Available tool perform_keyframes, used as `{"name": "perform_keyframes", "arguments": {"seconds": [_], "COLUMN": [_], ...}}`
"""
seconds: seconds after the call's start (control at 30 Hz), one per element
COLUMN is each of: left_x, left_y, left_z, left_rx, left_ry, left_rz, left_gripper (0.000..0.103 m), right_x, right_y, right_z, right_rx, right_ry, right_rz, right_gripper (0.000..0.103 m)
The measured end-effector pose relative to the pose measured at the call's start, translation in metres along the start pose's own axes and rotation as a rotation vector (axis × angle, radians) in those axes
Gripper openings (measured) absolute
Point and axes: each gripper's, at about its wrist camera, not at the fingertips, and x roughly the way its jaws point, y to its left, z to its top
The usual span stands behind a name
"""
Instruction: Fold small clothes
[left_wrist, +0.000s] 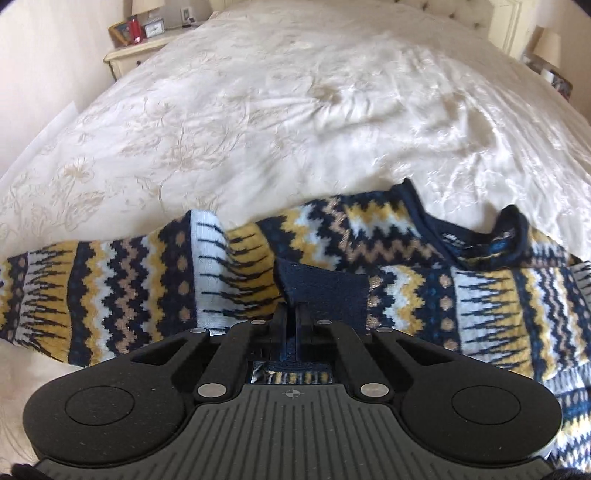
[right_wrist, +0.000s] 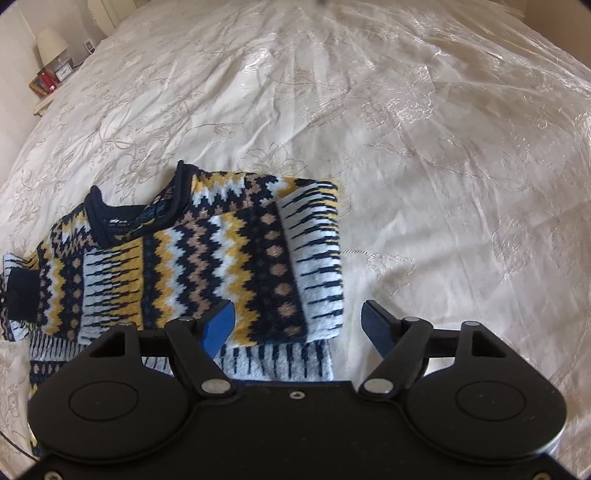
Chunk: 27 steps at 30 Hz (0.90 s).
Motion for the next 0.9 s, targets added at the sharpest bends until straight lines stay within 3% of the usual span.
{"name": "perform_keyframes", "arguments": {"seconds": [0.23,0.3,0.37,0.5,0.7,0.9], "left_x": [0.029,0.034,0.037,0.044,0.051,0.058], "left_y": [-0.008,-0.009,-0.012,-0.020,-0.028,-0.038], "left_z": [-0.011,-0.013,-0.013,-0.013,-0.012,-0.013], "left_rx": [0.006,0.002,0.016,0.040,0.058,0.067], "left_ry": [0.133,0.149,0.153,0.162,0.159,0.137], "left_rz": [0.026,0.033,0.044,0.070,0.100,0.122], "left_gripper": [0.008,0.014,0.021,0.025,0.030,0.035], "right_x": [0.044,0.056,0.068,0.086,0.107,0.115], "right_y": [-0.028,-0.030,-0.027,-0.022,-0.025,-0.038], "right_z": [0.028,0.033,0.035,0.036,0.038,0.037], "right_rx": [0.059,0.045,0.016,0.009,0.025,0.090], "right_ry": [0.044,0.067,0.100,0.155,0.170,0.136], "right_rz": [-0.023,-0.038,-0.065,-0.095,-0.101,-0.059], "right_gripper": [0.077,0.077,0.078,0.082,0.102,0.103]}}
